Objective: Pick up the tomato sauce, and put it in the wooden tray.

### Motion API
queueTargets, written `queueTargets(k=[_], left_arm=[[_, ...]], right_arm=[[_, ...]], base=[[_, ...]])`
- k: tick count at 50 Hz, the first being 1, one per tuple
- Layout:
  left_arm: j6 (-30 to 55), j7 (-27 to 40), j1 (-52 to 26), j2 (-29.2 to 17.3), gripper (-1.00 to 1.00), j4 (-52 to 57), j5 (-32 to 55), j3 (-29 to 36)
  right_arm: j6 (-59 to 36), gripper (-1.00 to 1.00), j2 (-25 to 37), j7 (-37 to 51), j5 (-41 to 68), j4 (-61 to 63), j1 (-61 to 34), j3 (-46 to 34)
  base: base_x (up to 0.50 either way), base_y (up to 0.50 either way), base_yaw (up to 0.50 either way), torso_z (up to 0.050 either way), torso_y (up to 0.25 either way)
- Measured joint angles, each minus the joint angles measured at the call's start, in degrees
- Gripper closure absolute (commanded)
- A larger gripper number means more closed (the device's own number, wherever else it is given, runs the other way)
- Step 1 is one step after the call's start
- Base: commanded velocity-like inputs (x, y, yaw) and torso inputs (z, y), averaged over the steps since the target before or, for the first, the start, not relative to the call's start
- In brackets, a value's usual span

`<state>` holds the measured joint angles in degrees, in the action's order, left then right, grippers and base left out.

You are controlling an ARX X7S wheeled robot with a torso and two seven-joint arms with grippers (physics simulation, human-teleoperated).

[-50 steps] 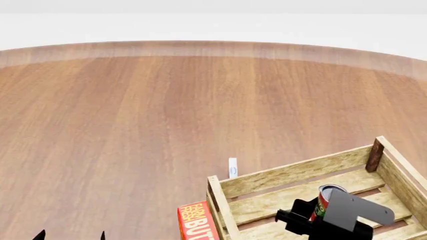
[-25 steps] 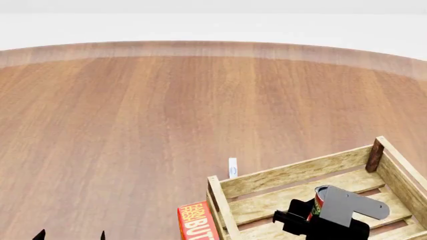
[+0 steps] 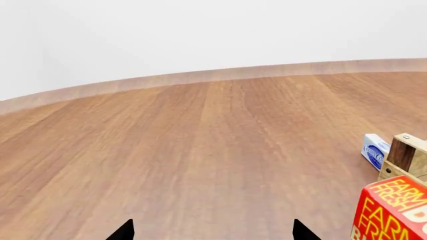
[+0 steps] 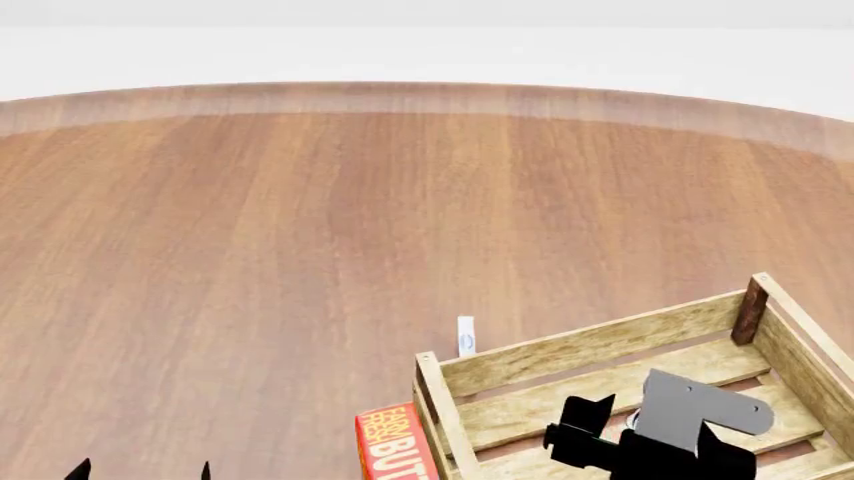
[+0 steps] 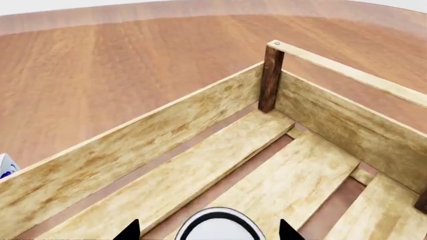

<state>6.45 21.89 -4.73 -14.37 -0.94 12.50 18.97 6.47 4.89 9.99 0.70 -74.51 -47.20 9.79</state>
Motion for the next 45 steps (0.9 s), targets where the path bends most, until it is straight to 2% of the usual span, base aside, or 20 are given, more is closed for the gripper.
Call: queueTargets(k=[17, 45], left_arm=[[-0.1, 0.2, -0.2, -0.2, -1.0, -0.2, 0.2, 0.3], [-0.5, 0.7, -0.4, -0.5, -1.0, -0.5, 0.4, 0.9]], right_arm=[[0.5, -1.0, 0.0, -0.2, -0.2, -0.1, 0.1, 0.0], [17.0, -1.0, -1.1, -4.5, 0.0, 1.7, 2.9, -1.2]], base=[[0.0, 0.0, 0.0, 0.0, 0.0], [0.0, 0.0, 0.0, 0.0, 0.0]])
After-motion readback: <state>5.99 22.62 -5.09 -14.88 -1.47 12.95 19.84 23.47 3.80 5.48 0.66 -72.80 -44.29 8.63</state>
